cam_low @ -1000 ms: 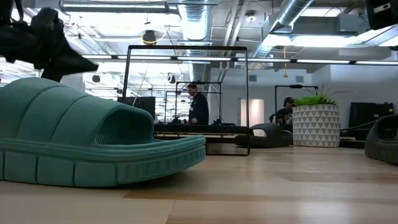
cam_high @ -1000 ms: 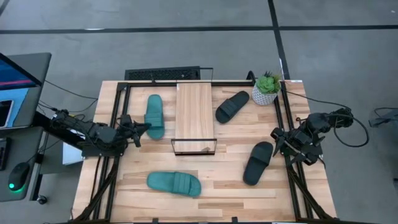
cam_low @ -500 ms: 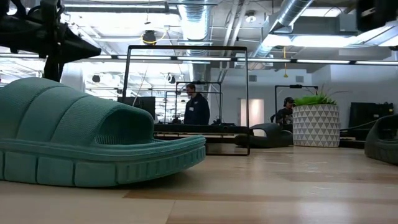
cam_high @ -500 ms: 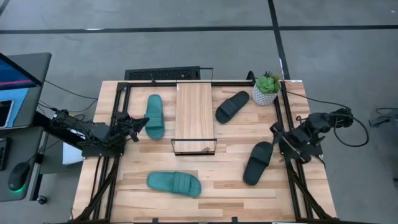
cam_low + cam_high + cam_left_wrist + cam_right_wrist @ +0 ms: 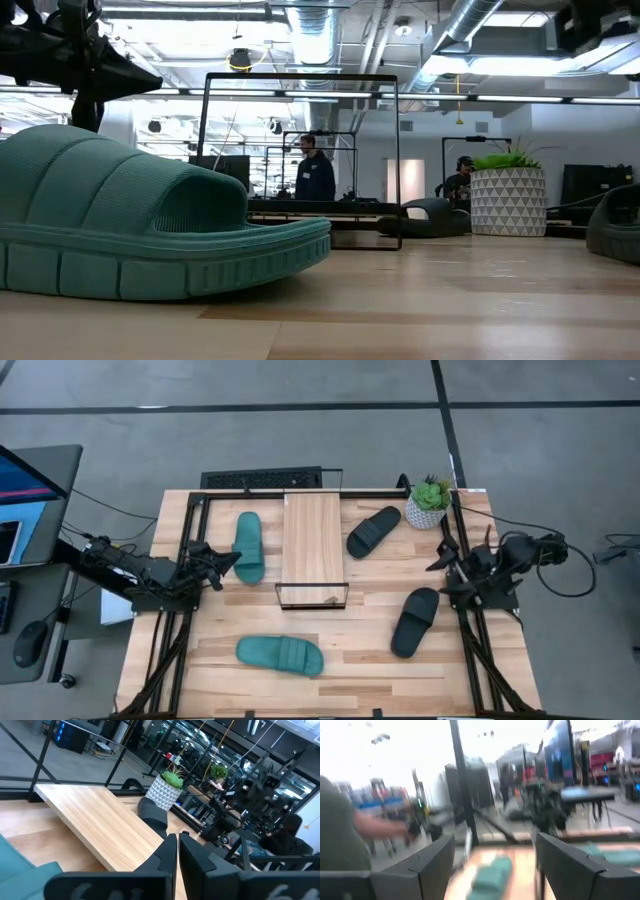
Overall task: Pick and place slides into the shelf
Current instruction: Put the bottom black slides on the shelf
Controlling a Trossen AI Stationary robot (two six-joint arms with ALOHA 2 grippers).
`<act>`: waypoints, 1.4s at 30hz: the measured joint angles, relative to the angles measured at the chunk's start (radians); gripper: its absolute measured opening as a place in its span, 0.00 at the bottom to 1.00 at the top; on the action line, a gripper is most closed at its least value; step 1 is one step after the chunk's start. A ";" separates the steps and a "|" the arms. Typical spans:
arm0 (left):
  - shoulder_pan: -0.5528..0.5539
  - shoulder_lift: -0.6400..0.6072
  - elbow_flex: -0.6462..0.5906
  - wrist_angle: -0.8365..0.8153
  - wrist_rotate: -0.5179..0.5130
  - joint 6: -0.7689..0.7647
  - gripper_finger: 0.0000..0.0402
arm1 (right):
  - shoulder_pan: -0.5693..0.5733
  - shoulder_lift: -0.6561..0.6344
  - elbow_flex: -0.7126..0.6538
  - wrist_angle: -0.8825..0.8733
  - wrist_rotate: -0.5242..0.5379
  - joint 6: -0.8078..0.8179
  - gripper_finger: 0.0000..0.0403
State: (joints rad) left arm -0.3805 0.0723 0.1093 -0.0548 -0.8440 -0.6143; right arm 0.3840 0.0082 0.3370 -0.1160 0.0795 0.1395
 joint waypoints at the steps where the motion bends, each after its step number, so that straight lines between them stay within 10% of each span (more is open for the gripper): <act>1: 0.000 0.000 0.000 0.000 0.000 0.005 0.02 | 0.000 0.000 0.000 0.047 0.000 0.037 0.67; 14: 0.000 0.000 0.001 -0.010 0.027 0.037 0.02 | 0.000 -0.004 0.000 0.482 0.013 0.160 0.67; 20: 0.000 0.000 0.001 -0.028 0.027 0.036 0.02 | 0.000 -0.003 0.000 0.491 0.106 -0.064 0.67; 34: 0.000 0.000 0.001 -0.041 0.027 -0.013 0.02 | 0.000 0.019 0.006 0.541 0.172 0.034 0.67; 42: 0.000 0.000 0.001 -0.043 0.026 -0.023 0.02 | 0.000 0.095 0.172 0.286 0.387 -0.216 0.67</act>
State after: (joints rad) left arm -0.3808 0.0723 0.1104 -0.0982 -0.8177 -0.6369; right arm 0.3840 0.1033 0.5093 0.1698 0.4668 -0.0760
